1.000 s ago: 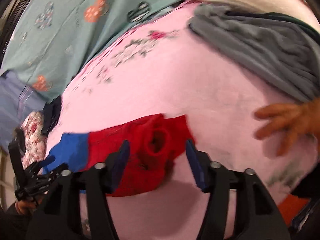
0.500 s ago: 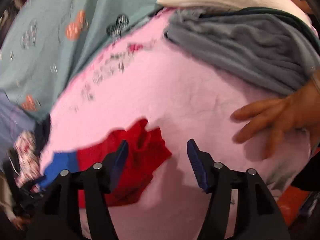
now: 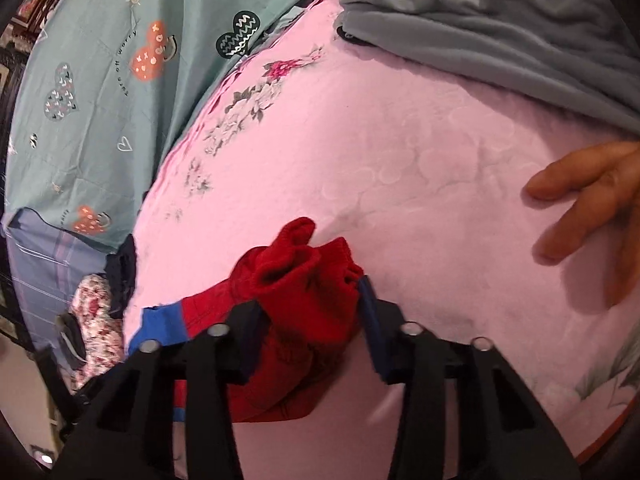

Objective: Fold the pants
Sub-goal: 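Grasp the red leg cuffs with the right tool and lift them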

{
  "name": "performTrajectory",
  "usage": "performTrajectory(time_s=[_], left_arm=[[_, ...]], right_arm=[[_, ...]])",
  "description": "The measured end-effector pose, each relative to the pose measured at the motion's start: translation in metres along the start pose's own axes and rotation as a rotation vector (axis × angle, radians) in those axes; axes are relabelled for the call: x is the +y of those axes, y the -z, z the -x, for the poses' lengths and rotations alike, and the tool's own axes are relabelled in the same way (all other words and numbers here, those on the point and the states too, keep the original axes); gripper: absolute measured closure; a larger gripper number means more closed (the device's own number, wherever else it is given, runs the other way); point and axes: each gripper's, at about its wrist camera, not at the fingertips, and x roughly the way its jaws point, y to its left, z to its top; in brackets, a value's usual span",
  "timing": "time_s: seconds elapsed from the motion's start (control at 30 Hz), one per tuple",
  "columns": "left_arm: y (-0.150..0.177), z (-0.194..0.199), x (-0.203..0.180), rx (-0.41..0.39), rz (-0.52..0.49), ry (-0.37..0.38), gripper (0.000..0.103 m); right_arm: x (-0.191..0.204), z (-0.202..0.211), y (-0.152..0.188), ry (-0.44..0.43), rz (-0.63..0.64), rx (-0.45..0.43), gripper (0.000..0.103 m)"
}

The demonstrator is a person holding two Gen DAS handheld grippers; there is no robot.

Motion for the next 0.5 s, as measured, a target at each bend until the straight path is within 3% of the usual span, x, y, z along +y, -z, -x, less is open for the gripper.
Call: performTrajectory(time_s=[0.17, 0.2, 0.27, 0.4, 0.5], left_arm=[[0.004, -0.002, 0.040, 0.019, 0.108, -0.024, 0.008], [0.005, -0.002, 0.044, 0.020, 0.120, -0.023, 0.008], [0.006, 0.000, 0.055, 0.018, 0.142, -0.033, 0.008], [0.010, 0.007, 0.073, -0.005, 0.154, -0.065, 0.008], [0.015, 0.010, 0.092, -0.014, 0.191, -0.075, 0.008]], right_arm=[[-0.022, -0.007, -0.001, -0.118, -0.160, 0.047, 0.069], [-0.023, -0.006, -0.002, -0.123, -0.169, 0.048, 0.073], [-0.014, -0.002, -0.003, -0.104, -0.134, 0.036, 0.086], [0.016, 0.014, -0.006, -0.058, -0.075, -0.011, 0.089], [0.073, 0.037, -0.006, -0.018, 0.063, -0.091, 0.089]])
